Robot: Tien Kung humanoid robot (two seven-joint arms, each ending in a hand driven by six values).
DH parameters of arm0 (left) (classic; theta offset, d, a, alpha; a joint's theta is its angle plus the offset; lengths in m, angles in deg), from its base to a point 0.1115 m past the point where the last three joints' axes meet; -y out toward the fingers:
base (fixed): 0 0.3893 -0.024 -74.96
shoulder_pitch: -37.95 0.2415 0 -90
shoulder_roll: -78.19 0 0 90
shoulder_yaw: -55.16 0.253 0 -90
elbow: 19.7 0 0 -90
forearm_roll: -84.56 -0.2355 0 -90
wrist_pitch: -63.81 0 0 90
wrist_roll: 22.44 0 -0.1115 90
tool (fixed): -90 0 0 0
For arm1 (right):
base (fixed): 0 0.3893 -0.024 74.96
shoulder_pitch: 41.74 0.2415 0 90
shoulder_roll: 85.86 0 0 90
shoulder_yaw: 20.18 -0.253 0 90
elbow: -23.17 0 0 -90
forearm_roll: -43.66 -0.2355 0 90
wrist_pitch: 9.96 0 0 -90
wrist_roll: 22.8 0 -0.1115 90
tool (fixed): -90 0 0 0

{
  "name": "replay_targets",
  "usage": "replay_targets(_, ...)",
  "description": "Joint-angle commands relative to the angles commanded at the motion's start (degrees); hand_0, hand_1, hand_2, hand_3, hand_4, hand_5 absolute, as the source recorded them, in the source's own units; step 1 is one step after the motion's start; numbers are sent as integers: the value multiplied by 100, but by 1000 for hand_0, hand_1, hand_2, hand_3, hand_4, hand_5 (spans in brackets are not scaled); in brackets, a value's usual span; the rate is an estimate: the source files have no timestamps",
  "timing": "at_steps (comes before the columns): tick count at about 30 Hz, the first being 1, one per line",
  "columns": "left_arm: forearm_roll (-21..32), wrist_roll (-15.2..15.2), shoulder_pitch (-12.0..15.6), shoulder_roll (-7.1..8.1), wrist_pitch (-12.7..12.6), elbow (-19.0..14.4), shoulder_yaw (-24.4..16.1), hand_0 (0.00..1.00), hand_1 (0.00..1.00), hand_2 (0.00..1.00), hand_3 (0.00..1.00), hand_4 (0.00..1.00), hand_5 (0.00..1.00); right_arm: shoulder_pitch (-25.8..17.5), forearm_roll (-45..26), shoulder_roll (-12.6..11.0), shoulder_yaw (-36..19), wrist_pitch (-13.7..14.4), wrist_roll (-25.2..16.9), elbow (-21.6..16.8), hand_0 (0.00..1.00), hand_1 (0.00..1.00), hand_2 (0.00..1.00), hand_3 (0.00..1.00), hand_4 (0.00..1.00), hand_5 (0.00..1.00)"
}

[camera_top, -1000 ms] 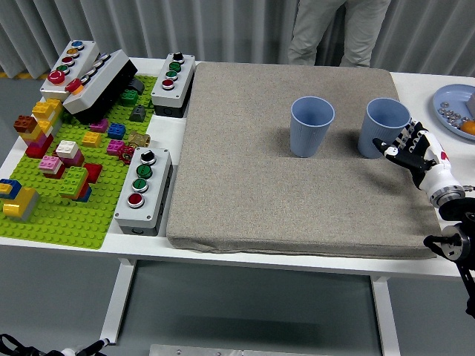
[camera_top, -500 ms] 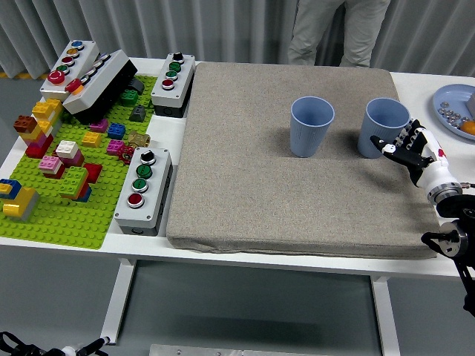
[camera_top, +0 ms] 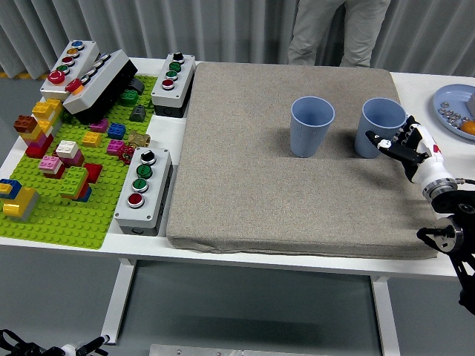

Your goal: Pick cup pour cup place

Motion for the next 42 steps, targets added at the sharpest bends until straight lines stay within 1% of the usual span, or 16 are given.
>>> replay_targets(3,7,1,4,1,-2,0,11,837,843,875,778,585,998,1,-2,12,6,22,7,7,924,906,981,933,839,256)
replay_targets(4,8,1,4,1,-3,0,13,837,843,875,778,586,998,2,-2,14,7,27,10,7,898,848,868,829,834,249)
replay_targets(9,0,-4,-5,4,-1,0,11,837,843,875,778,586,998,4,-54,21,4,102,10,26,898,848,868,829,834,249)
replay_targets(10,0,-4,-6,4,-1,0,12,837,843,875,779,585,998,4,-60,22,4,108,11,27,823,727,631,682,812,224)
replay_targets(15,7,-4,-10,5,-2,0,16,837,843,875,779,585,998,2,-79,24,-6,152,11,15,823,727,631,682,812,224)
replay_targets(16,9,-3,-10,5,-2,0,18,837,843,876,778,585,998,0,-82,23,-8,159,7,7,786,649,535,607,746,151)
replay_targets(21,10,-4,-7,6,-1,0,10,837,843,876,778,585,998,-13,-66,28,-13,175,3,-22,786,649,535,607,746,151)
replay_targets(22,8,-5,-9,7,0,0,8,837,844,876,778,586,998,-18,-72,34,-6,185,2,-32,775,641,523,600,720,123)
replay_targets(24,2,-6,-12,8,0,0,0,837,844,876,778,586,998,-23,-64,34,-3,202,13,-56,775,641,523,600,720,123)
replay_targets(28,-3,-7,-14,15,1,0,-12,837,844,876,778,586,998,-22,-10,2,-10,231,44,-171,770,637,521,593,713,117)
replay_targets(30,-8,-7,-14,19,0,0,-22,837,844,876,778,586,998,-24,45,-24,-15,254,59,-274,770,637,521,593,713,117)
replay_targets(35,-28,-10,-9,26,0,0,-60,838,844,876,778,585,998,8,547,-124,-24,525,135,-636,766,634,518,591,726,131)
replay_targets(39,-27,-13,-1,32,0,0,-77,838,844,876,778,585,998,69,938,-215,-9,700,241,-915,766,634,518,591,726,131)
replay_targets(42,-36,-18,8,39,2,0,-92,838,844,876,778,587,998,138,1155,-241,43,798,314,-1125,762,636,519,592,715,121)
